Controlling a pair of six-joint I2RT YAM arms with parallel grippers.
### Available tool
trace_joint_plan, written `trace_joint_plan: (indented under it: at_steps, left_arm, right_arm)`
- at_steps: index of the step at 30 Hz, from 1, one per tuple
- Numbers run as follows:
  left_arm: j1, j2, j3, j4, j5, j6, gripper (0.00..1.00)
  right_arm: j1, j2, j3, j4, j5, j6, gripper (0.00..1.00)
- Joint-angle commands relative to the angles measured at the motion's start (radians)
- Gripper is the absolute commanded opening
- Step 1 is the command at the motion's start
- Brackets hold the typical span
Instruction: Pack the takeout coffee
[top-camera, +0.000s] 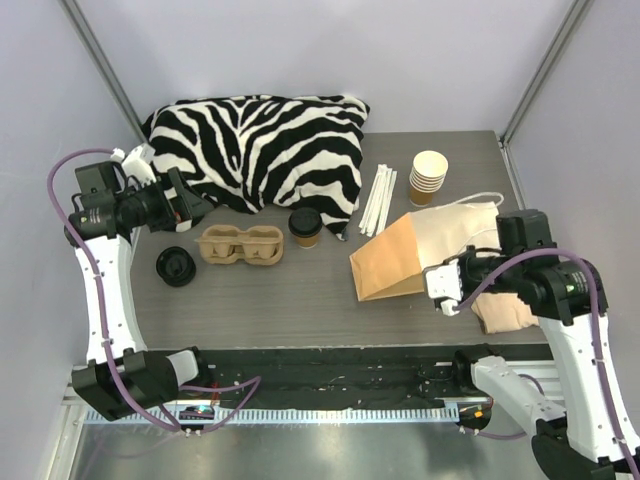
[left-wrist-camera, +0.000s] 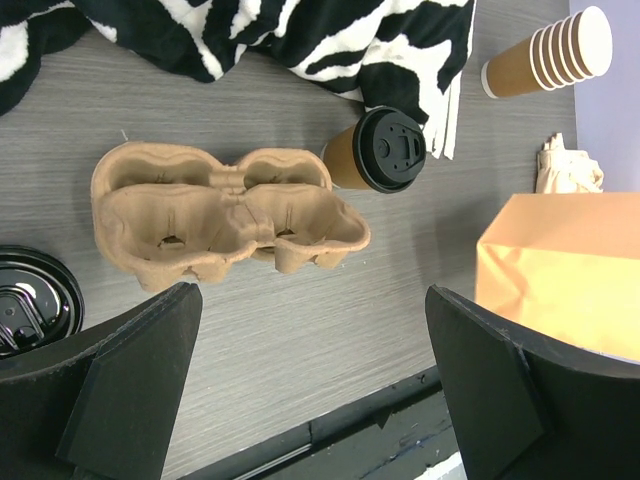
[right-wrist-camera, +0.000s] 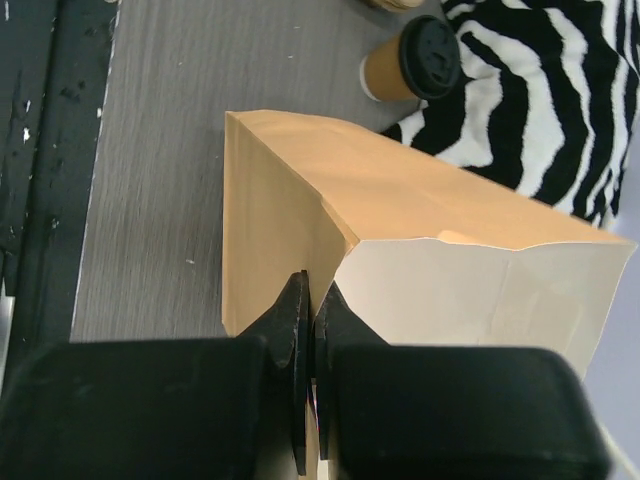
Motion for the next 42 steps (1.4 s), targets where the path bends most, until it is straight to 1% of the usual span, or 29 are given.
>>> trace_joint_plan:
  at_steps: [1,9,10,11,12,14,15,17,18,21,23,24,26,28,29,30,31,32,33,34,35,36,37,38,39,40,41,42]
  left_arm:
    - [-0.001,-0.019,-0.006,0.034,0.01,-0.002,1.0]
    - [-0.003,-0.007,-0.02,0.038,0.007,-0.004,1.0]
    - [-0.003,0.002,-0.023,0.037,0.008,-0.002,1.0]
    - [-0.003,0.005,-0.02,0.035,0.009,-0.001,1.0]
    - [-0.003,0.008,-0.018,0.025,0.009,0.002,1.0]
    - [-0.001,0.013,-0.011,0.017,0.005,0.013,1.0]
    - [-0.003,0.012,-0.011,0.015,0.001,0.015,1.0]
    - [-0.001,0.004,-0.017,0.015,-0.001,0.018,1.0]
    - [-0.003,0.002,-0.02,0.018,-0.001,0.018,1.0]
    - [-0.001,0.007,-0.023,0.015,-0.002,0.022,1.0]
    - [-0.001,0.011,-0.017,0.011,0.001,0.027,1.0]
    - [-0.003,0.011,-0.015,0.008,-0.002,0.03,1.0]
    - [-0.003,0.008,-0.017,0.008,-0.005,0.033,1.0]
    - [-0.001,0.002,-0.02,0.008,-0.008,0.039,1.0]
    - [-0.003,0.004,-0.02,0.006,-0.008,0.041,1.0]
    - [-0.003,0.004,-0.018,0.006,-0.008,0.041,1.0]
    - [-0.003,0.004,-0.021,0.006,-0.007,0.041,1.0]
    - [-0.001,0.005,-0.021,0.008,-0.007,0.041,1.0]
    - [-0.003,0.005,-0.021,0.008,-0.005,0.039,1.0]
    - [-0.003,0.007,-0.021,0.009,-0.004,0.038,1.0]
    - [-0.003,0.007,-0.023,0.009,-0.002,0.036,1.0]
    - [-0.003,0.007,-0.023,0.014,-0.002,0.033,1.0]
    - [-0.001,0.007,-0.023,0.014,0.002,0.03,1.0]
    - [-0.003,0.01,-0.023,0.017,0.005,0.028,1.0]
    - [-0.003,0.013,-0.023,0.015,0.007,0.025,1.0]
    - [-0.001,0.015,-0.017,0.015,0.012,0.024,1.0]
    - [-0.003,0.018,-0.012,0.012,0.012,0.024,1.0]
    - [-0.003,0.018,-0.006,0.008,0.012,0.025,1.0]
  right_arm:
    - [0.04,-0.016,-0.088,-0.129,0.06,-0.19,0.01]
    - [0.124,-0.02,-0.158,-0.13,0.137,-0.359,0.01]
    - [0.127,-0.02,-0.161,-0.13,0.136,-0.374,0.03]
    - [0.127,-0.02,-0.163,-0.13,0.131,-0.387,0.08]
    - [0.126,-0.02,-0.157,-0.13,0.128,-0.388,0.29]
    - [0.127,-0.014,-0.142,-0.126,0.114,-0.355,0.55]
    - [0.127,-0.011,-0.116,-0.12,0.099,-0.312,0.77]
    - [0.127,0.003,-0.086,-0.118,0.082,-0.28,0.94]
    - [0.127,0.01,-0.053,-0.11,0.059,-0.232,1.0]
    - [0.127,0.055,0.024,-0.119,0.016,-0.174,1.0]
    - [0.127,0.085,0.061,-0.112,-0.002,-0.093,1.0]
    - [0.127,0.096,0.105,-0.101,-0.016,-0.063,1.0]
    - [0.127,0.113,0.154,-0.083,-0.068,0.045,1.0]
    - [0.126,0.116,0.223,0.011,-0.102,0.166,1.0]
    - [0.127,0.115,0.245,0.076,-0.12,0.372,1.0]
    - [0.127,0.113,0.272,0.277,-0.111,0.556,1.0]
    - [0.127,0.122,0.282,0.39,-0.081,0.727,1.0]
    - [0.127,0.138,0.299,0.476,0.02,1.032,1.0]
    - [0.129,0.164,0.372,0.526,0.082,1.129,0.98]
    - [0.127,0.232,0.424,0.516,0.138,1.209,0.98]
    - [0.127,0.269,0.475,0.499,0.27,1.295,0.96]
    - [0.126,0.305,0.571,0.449,0.316,1.41,0.95]
    - [0.126,0.364,0.613,0.425,0.364,1.458,0.95]
    - [0.11,0.386,0.648,0.407,0.413,1.48,0.96]
    - [0.098,0.406,0.688,0.392,0.467,1.541,0.96]
    - [0.075,0.434,0.7,0.385,0.469,1.563,0.95]
    - [0.001,0.449,0.711,0.381,0.463,1.581,0.95]
    - [-0.049,0.464,0.731,0.362,0.403,1.607,0.94]
